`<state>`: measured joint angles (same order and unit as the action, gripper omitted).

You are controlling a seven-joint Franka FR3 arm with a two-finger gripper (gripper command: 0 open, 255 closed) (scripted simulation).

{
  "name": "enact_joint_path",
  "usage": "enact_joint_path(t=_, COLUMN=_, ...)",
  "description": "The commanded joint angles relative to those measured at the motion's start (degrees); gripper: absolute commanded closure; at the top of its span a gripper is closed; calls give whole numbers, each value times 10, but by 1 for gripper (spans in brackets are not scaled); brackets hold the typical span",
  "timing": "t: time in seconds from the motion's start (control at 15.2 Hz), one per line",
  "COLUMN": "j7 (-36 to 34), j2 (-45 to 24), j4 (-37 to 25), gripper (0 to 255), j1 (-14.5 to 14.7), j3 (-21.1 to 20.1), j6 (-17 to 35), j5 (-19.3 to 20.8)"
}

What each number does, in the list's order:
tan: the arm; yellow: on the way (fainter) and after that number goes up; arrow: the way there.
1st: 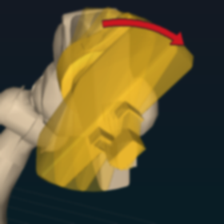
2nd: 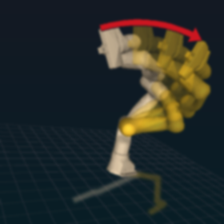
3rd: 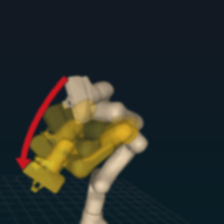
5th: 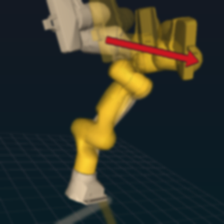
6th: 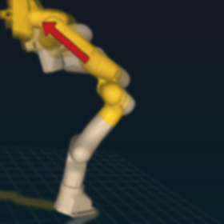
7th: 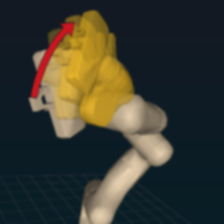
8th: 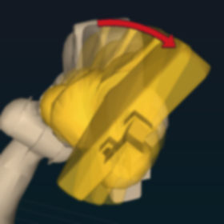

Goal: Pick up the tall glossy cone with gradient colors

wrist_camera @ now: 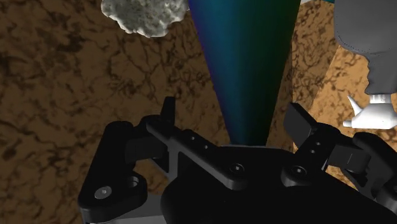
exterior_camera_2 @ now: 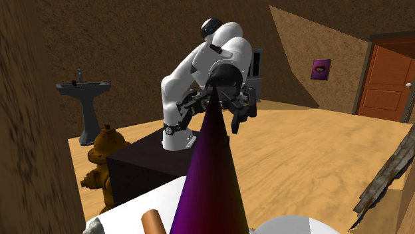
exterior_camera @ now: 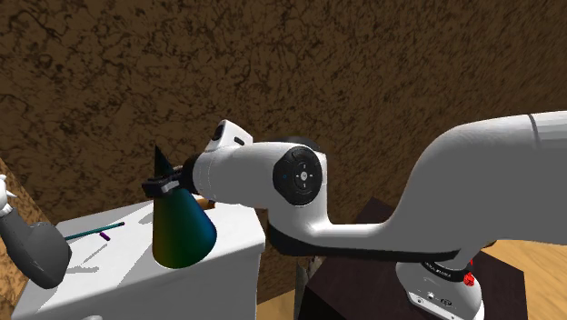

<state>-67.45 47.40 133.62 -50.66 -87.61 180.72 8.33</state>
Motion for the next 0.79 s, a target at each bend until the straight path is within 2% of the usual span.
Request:
enact_joint_path(t=0.0, j7=-15, j2=22, j4=-14, gripper=0, j1=-24, j3=-23, j6=10, j5=-7)
enact_joint_path(t=0.4, j7=-41, j2=55, j4=-5, gripper=0, j1=-50, j3=-62, j6=42, j5=-20)
enact_joint_path(t=0.53, j7=-41, j2=55, j4=-5, gripper=0, j1=-50, j3=-62, j6=42, j5=-20)
enact_joint_path(t=0.59, j7=-41, j2=55, j4=-3, gripper=255, j1=-50, j3=-62, j6=43, j5=-20)
enact_joint_path(t=0.73, j7=-41, j2=55, j4=-2, gripper=255, j1=-50, j3=-62, j6=44, j5=-19)
